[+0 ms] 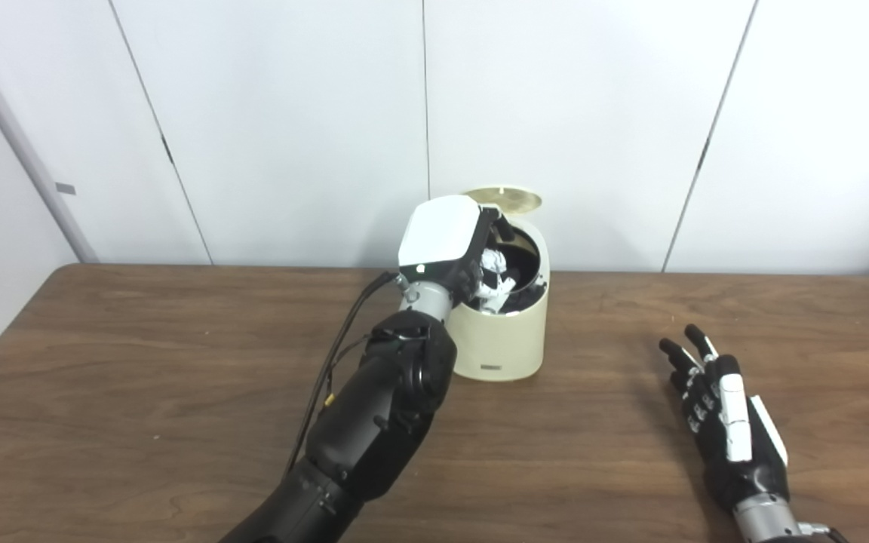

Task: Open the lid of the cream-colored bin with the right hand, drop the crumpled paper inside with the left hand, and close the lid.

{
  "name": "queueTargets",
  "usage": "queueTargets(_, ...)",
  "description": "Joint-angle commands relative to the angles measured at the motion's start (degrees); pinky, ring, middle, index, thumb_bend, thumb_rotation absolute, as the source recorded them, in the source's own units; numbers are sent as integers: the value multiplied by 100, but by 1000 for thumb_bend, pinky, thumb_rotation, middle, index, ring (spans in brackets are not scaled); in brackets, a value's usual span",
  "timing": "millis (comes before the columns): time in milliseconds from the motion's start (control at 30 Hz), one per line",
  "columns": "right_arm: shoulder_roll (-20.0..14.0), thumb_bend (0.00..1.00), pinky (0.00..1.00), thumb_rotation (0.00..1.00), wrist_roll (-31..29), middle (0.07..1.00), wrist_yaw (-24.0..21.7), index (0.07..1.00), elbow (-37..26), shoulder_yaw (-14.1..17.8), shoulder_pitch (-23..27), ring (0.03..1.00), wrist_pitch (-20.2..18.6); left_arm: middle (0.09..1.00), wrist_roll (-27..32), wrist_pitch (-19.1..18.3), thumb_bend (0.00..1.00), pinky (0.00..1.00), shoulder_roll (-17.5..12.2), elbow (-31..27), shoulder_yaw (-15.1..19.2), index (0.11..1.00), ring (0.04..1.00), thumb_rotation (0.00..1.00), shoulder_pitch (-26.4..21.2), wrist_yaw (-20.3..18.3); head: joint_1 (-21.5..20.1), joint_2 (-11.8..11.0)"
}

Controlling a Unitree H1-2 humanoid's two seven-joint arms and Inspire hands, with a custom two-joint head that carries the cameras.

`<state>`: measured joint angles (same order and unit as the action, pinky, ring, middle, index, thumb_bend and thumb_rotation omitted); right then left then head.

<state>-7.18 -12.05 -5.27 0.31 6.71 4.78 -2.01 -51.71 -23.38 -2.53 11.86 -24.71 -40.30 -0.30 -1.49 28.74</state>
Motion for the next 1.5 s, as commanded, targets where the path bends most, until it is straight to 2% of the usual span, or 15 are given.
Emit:
queueTargets(0,-53,496,1000,1000,25,885,-51,953,37,-14,-98,963,-27,798,31,-11,883,683,-4,22,-59,744,780,66,-69,-204,-9,10)
queueTargets(333,-51,496,1000,1000,17,876,-49,920,-27,-24,-97,948,-114,812,102,-65,877,742,16,-43,-24,749,811,70,-32,-303,-4,34)
queueTargets(533,-40,492,1000,1000,22,875,-36,938,8,-19,-86,950,-117,827,156,-55,872,787,27,-32,8,760,832,60,-10,-306,-3,45)
queueTargets(900,-42,496,1000,1000,-25,882,-67,956,28,-17,-74,966,-120,844,156,-57,870,799,-1,-72,11,774,842,66,2,-331,-10,60)
queueTargets(1167,-32,504,1000,1000,-29,878,-39,948,16,-3,-80,958,-171,760,142,6,852,649,-6,-101,14,722,743,38,22,-243,6,87)
queueTargets(1467,-47,499,1000,1000,-45,881,-61,951,76,3,-42,961,-150,748,140,-162,889,618,-12,-255,54,723,728,132,3,-501,13,87)
